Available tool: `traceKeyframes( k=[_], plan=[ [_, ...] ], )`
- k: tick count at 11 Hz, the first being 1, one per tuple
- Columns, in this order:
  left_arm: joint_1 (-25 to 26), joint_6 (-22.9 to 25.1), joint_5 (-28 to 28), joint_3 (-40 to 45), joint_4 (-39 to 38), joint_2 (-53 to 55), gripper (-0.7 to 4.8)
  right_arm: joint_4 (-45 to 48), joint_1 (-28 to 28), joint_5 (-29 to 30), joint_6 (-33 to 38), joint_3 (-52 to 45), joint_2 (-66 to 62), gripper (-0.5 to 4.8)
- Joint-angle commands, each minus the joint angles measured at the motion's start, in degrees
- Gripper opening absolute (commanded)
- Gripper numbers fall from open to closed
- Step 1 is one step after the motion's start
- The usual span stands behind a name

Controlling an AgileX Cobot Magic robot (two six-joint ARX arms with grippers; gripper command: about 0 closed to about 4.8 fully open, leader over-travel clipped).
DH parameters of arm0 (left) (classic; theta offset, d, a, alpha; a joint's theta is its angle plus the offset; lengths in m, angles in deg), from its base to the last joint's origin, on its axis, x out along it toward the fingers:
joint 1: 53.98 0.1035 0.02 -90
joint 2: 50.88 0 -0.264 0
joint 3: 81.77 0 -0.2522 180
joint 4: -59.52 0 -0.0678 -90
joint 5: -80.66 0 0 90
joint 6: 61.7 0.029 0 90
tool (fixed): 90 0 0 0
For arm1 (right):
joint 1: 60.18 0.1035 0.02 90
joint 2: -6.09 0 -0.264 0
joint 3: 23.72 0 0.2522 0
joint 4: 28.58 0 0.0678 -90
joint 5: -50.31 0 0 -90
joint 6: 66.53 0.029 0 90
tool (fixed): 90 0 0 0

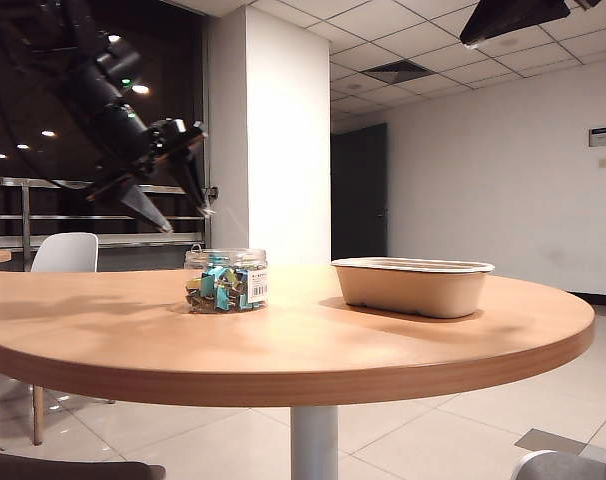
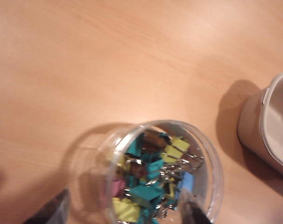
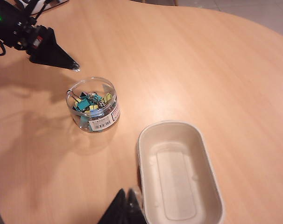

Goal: Pick up the box filled with clips, pour some clips from it into the rectangular paper box, and then put the clip box back on the table.

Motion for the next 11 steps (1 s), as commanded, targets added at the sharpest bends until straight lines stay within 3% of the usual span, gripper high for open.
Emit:
traceKeyframes(
  k=[1,3,11],
  plan=[
    [-1.77,1.31,-7.78,-0.57,-4.17,0.98,3.11,0.2,0.02,0.59,-0.13,0.26,0.11,-0.01],
    [-1.77,1.73,-11.02,-6.16,-5.92,4.61,3.1,-0.09,0.02,0.57,-0.15,0.26,0.11,-0.01],
    [-1.86,2.21,-10.97,-6.71,-7.34,10.62,3.1,-0.26,0.02,0.57,-0.15,0.24,0.11,-0.01]
  ],
)
